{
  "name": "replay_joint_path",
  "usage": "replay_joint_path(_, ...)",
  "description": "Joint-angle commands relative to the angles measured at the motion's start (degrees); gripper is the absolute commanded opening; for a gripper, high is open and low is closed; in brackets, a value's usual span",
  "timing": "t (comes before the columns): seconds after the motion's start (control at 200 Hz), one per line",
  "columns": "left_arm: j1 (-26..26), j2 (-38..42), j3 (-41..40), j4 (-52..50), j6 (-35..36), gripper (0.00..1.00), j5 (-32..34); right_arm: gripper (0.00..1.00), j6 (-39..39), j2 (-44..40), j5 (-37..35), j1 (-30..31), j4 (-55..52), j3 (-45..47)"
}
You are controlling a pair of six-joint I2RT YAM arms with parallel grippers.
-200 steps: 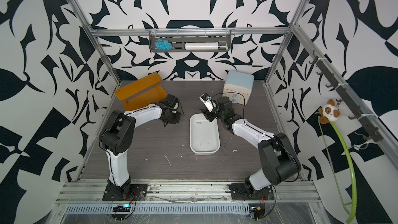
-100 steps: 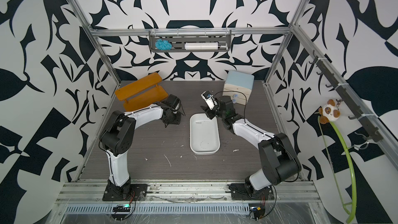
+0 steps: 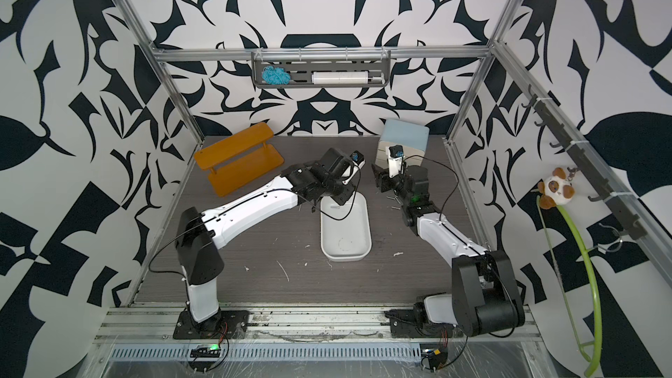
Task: Take out the screws from the storage box
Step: Adjust the screw in the storage box.
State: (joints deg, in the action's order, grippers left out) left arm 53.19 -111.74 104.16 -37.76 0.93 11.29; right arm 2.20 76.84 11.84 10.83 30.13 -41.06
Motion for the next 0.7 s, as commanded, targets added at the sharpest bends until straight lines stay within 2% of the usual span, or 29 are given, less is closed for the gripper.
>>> replay_joint_path(0.0,-0.2,-6.43,2.5,-7.11,10.78,0.0,1.45,0.6,-1.74,-1.76,-0.23,0.02,3.96,0.3)
replay_joint_path(0.085,-0.1,-6.37,0.23,-2.69,15.76,0.0,-0.8,0.6,-1.8,-2.02,-0.34,-0.14,4.24,0.54)
replay_joint_path(0.195,0.72,-0.33,-11.72,9.88,22.9,0.01,-5.12,0.6,-1.67,-2.21,-0.28,-0.36,4.3,0.7)
replay_joint_path(0.255,0.5,1.15,-12.0,9.15,21.7,0.26,-4.99,0.6,-1.58,-2.22,-0.32,-0.44,4.32,0.64)
replay_joint_path(0.325,-0.34,0.47,-8.09,3.12,20.9,0.34,-6.56,0.6,-1.67,-2.1,-0.31,-0.39,4.5,0.64)
replay_joint_path(0.375,-0.37,0.01,-6.55,-0.12,22.83,0.6,-9.16,0.6,-1.66,-1.92,-0.12,-0.41,4.63,0.71)
replay_joint_path(0.41,-0.37,-0.27,-6.21,-1.43,24.35,0.69,-11.18,0.6,-1.62,-1.82,-0.16,-0.46,4.67,0.74)
replay_joint_path(0.51,-0.37,-0.02,-7.1,-1.1,26.5,0.66,-14.61,0.6,-1.66,-1.56,-0.22,-0.46,4.63,0.69)
replay_joint_path(0.58,-0.43,0.0,-8.68,0.73,28.08,0.66,-13.43,0.6,-1.72,-1.53,-0.29,-0.41,4.54,0.68)
replay_joint_path(0.695,-0.45,-2.72,-7.02,-1.85,30.54,0.6,-9.65,0.6,-1.73,-1.78,-0.51,-0.44,4.49,0.74)
